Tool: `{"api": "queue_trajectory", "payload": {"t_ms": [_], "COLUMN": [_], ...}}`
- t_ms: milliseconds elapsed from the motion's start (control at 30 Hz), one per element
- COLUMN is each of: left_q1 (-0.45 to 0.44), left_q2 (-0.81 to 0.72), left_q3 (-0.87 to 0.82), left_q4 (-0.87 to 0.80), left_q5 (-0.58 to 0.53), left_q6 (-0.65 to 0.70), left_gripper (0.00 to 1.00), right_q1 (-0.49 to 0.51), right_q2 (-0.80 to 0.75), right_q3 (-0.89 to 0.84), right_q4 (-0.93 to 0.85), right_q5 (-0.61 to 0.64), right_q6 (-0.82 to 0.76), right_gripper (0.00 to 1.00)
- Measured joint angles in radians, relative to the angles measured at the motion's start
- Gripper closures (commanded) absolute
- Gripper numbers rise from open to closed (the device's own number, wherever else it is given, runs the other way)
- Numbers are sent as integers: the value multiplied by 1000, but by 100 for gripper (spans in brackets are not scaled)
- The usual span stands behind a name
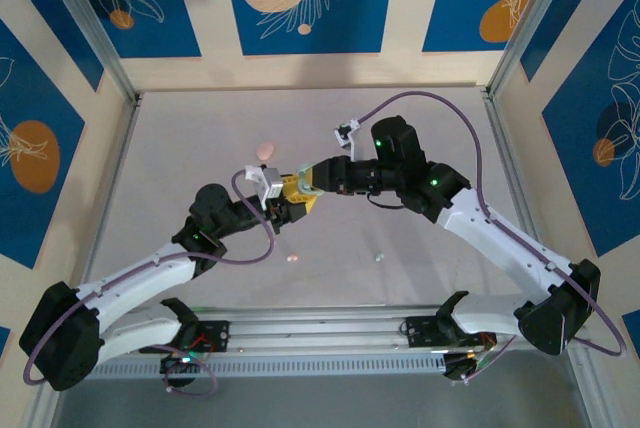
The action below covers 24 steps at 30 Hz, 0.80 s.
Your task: Insert the wireless bluetooth earbuds into the charging case
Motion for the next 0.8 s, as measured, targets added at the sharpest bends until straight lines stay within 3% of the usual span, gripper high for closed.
{"api": "queue_trajectory", "payload": {"t_ms": [267,467,633,700,800], "left_q1": [0,0,0,0,0], "left_q2": [-2,-25,-45,-48,-52], "left_q3": [0,0,0,0,0], "left_q4": [3,0,0,-2,-11], "left_q5": [-2,-21,-34,-35,-35], "left_q6": [1,3,3,3,3], "left_gripper": [67,67,67,67,67], "right_q1": [0,-34,-286,-420,-520], "right_q2": [-43,-249,-393,-364,-241], "right_q3": [15,-13,-154,-250,-368], "right_q4": [-76,-110,-192,-218,-264], "right_q5": [-4,84,169,140,106], "right_q6": [-43,-97,-68,-61,-57], "right_gripper": [59,59,57,57,57]}}
